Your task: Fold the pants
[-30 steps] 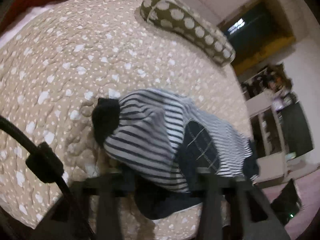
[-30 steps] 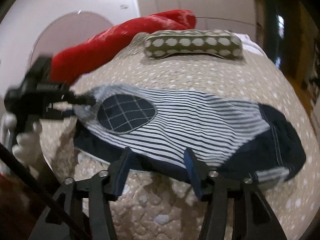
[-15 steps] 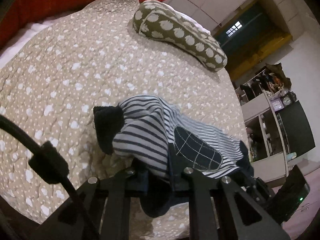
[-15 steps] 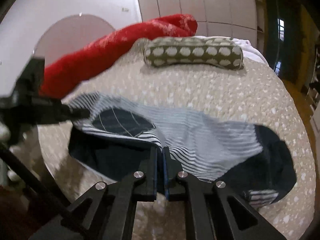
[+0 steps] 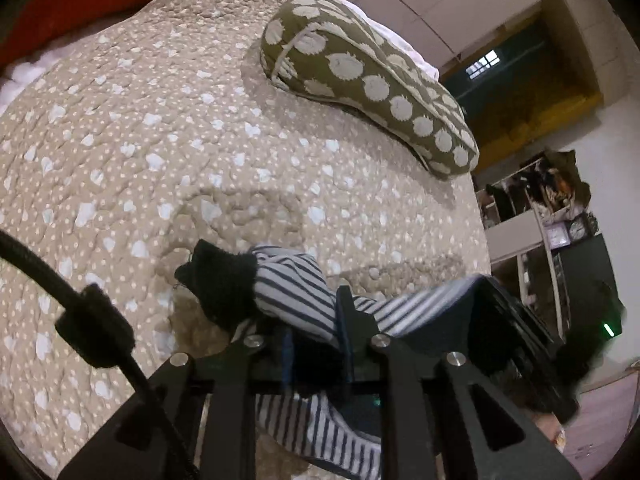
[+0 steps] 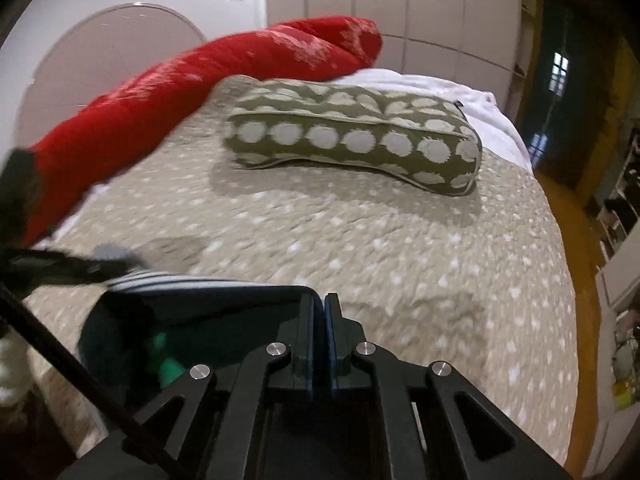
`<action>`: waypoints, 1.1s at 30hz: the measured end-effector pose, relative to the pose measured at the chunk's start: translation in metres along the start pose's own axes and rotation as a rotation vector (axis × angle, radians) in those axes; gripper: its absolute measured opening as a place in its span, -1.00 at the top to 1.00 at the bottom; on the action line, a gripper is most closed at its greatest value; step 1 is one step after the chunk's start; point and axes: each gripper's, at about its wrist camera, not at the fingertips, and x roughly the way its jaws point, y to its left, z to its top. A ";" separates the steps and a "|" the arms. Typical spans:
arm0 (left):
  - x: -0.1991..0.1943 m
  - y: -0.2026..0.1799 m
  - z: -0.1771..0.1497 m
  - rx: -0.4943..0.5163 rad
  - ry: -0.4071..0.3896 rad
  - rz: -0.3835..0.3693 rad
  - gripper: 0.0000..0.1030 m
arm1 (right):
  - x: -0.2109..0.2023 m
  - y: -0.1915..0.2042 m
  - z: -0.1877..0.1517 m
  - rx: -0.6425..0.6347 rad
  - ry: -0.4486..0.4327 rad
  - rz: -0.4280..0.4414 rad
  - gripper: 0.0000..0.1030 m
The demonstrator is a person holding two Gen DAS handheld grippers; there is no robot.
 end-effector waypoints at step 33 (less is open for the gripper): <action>-0.163 0.139 -0.102 -0.158 -0.327 0.137 -0.08 | 0.018 0.236 -0.064 -0.225 0.078 0.217 0.72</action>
